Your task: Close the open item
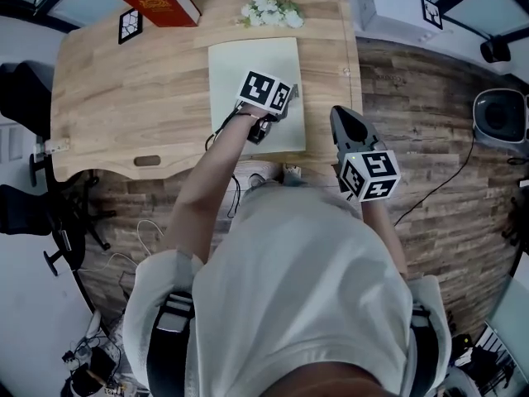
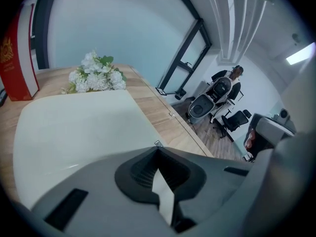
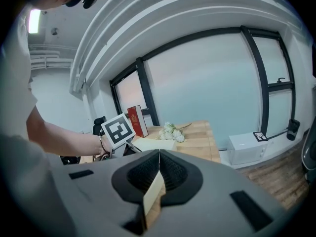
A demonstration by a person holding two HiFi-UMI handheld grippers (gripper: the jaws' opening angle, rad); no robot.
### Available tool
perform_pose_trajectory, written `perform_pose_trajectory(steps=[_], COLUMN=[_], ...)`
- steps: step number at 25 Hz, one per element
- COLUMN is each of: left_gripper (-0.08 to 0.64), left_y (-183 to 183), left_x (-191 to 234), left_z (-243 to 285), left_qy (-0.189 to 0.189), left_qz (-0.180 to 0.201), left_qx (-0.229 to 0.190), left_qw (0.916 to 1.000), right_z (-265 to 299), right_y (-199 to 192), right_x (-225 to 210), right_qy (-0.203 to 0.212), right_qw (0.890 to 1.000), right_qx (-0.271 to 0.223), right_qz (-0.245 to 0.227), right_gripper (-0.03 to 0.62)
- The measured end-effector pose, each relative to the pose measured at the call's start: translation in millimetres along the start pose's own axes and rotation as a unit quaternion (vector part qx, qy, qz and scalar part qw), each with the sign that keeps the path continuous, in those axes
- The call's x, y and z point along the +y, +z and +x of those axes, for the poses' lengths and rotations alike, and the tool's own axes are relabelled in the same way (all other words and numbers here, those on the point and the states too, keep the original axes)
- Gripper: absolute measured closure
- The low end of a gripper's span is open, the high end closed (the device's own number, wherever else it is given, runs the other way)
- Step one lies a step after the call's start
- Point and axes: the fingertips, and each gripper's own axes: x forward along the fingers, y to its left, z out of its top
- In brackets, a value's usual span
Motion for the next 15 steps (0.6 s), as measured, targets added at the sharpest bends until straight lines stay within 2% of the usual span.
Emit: perform_pose_trajectory(steps=[6,12,15], left_gripper=[0.54,0.54,0.54], left_y=[1.6,-12.5,-19.5], left_x=[-3.1,-5.9,-10.5], left_z=[-4.8,-17.6,-28.2], left_qy=[0.029,0.052,0.05], left_qz=[0.02,0.021,0.011], left_qx=[-0.016,-0.028,-0.046], left_qw=[0.9992,0.998,0.9976], right_z=[-3.4,-17.6,-27.0], right_y=[-1.1,3.0,2.4], right_x=[7.2,15.7,17.4], right_qy=[0.009,0.0,-0.012], right_qw=[1.0,0.999,0.999], right_qx=[-0.005,-0.028,-0.038], right_qz=[-0.011,-0.015,-0.011], right_gripper=[0.574,0.574,0.572])
